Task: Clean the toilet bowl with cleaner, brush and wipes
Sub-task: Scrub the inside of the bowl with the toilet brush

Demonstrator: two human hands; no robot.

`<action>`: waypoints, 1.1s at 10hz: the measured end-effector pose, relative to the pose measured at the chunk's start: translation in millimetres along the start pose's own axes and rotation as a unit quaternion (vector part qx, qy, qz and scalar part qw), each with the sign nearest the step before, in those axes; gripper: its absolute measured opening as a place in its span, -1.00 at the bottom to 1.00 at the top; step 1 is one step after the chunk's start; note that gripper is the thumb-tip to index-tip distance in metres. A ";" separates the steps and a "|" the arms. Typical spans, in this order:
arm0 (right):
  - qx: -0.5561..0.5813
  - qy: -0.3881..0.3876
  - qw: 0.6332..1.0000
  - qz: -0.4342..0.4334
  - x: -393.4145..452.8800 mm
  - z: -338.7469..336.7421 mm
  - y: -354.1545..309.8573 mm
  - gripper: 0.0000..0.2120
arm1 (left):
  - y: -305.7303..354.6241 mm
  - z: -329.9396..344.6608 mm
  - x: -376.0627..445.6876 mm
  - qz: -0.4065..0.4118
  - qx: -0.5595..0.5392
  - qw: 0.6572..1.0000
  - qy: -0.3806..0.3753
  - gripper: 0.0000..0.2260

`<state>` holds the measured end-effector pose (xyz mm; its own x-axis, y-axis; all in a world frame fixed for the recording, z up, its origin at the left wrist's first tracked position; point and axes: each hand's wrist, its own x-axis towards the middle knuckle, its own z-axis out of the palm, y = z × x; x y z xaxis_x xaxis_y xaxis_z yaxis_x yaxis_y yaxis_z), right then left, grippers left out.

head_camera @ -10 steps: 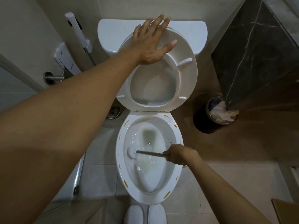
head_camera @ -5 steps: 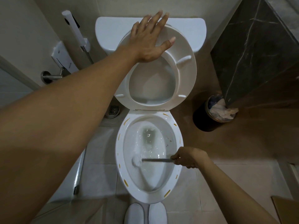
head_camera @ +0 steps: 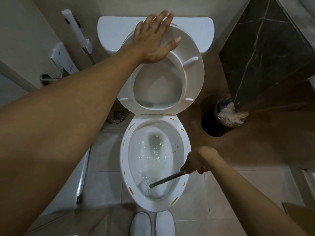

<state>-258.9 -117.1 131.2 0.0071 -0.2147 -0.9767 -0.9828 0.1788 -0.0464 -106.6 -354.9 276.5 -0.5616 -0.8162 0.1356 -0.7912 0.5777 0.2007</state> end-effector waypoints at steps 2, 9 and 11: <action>-0.022 0.031 0.999 0.004 1.6 7.8 -7.8 -0.67 | 0.0 -0.9 -0.1 0.000 -0.001 1.000 -0.002 -0.36; -0.161 0.020 0.986 0.038 -22.7 -23.1 -6.4 -0.67 | 1.3 -2.7 -1.8 -0.004 -0.003 1.000 0.002 -0.37; -0.103 0.034 0.993 0.044 -16.0 -18.9 0.1 -0.69 | 1.8 -3.1 -1.6 -0.006 -0.005 1.000 -0.002 -0.37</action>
<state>-262.6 -131.8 150.8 -0.0851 -0.2726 -0.9584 -0.9961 0.0001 0.0884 -106.4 -352.5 279.7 -0.5534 -0.8229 0.1284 -0.7955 0.5679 0.2112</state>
